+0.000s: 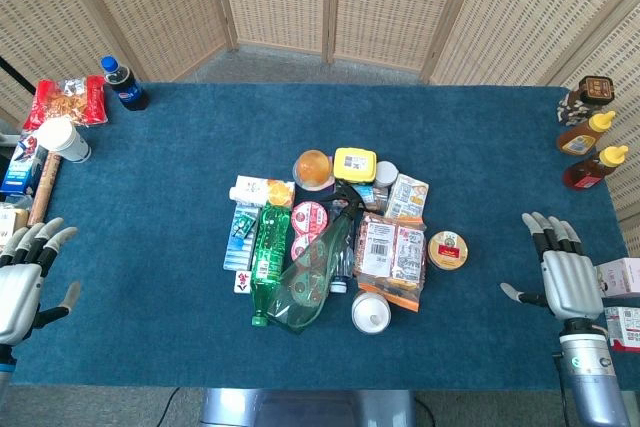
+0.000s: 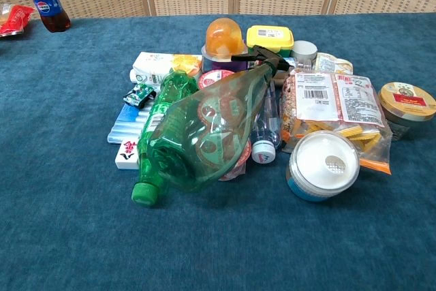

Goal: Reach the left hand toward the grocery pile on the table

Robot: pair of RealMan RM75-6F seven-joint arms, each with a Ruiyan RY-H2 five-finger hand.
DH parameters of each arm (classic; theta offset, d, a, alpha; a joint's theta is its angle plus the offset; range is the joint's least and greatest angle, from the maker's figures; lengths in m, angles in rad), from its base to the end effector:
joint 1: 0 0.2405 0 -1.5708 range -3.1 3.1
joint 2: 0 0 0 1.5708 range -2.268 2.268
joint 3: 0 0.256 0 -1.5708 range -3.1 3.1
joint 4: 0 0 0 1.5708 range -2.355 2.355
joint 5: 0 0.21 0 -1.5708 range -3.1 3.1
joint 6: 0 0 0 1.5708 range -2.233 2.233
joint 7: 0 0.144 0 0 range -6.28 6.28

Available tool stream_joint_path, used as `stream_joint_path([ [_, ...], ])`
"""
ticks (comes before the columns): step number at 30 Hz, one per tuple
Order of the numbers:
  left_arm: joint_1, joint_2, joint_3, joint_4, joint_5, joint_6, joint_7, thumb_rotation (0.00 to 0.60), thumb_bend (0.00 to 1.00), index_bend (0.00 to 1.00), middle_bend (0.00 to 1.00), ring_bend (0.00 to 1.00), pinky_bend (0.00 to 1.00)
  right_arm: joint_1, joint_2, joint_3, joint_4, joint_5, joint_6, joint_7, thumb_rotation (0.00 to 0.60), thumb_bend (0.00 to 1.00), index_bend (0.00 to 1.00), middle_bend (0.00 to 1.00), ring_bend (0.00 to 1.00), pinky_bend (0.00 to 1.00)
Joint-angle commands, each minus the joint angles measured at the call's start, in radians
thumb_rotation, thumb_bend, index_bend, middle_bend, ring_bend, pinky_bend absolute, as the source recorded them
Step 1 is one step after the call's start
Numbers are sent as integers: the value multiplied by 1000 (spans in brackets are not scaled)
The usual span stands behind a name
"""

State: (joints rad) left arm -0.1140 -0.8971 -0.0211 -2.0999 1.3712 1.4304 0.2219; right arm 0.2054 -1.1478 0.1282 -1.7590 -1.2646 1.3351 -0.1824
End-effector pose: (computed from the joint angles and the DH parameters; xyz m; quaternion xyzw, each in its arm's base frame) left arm -0.2413 0.1728 0.1789 -0.5889 -0.4475 -0.3574 0.5702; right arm -0.2831 -0.2265 0.1359 0.5791 -0.4348 0.3634 0.5861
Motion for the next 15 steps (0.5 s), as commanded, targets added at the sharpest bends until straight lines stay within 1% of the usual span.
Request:
stream_joint_path([
  [1, -3, -2, 1, 5, 0, -9, -5, 600, 463, 151, 51, 0, 0, 2, -1, 2, -3, 4, -2, -4, 553, 0, 0, 0, 0, 0],
  [8, -2, -1, 6, 10, 16, -17, -27, 600, 464, 140, 48, 0, 0, 2, 3, 0, -12, -4, -3, 0, 553, 0, 0, 0, 0, 0],
  [11, -4, -5, -1, 20, 17, -14, -40, 600, 462, 136, 42, 0, 0, -1, 8, 0, -19, -5, 2, 3, 553, 0, 0, 0, 0, 0],
  [15, -27, 3, -14, 22, -1, -47, -44, 600, 464, 135, 37, 0, 0, -7, 10, -3, -25, -4, 7, 4, 553, 0, 0, 0, 0, 0],
])
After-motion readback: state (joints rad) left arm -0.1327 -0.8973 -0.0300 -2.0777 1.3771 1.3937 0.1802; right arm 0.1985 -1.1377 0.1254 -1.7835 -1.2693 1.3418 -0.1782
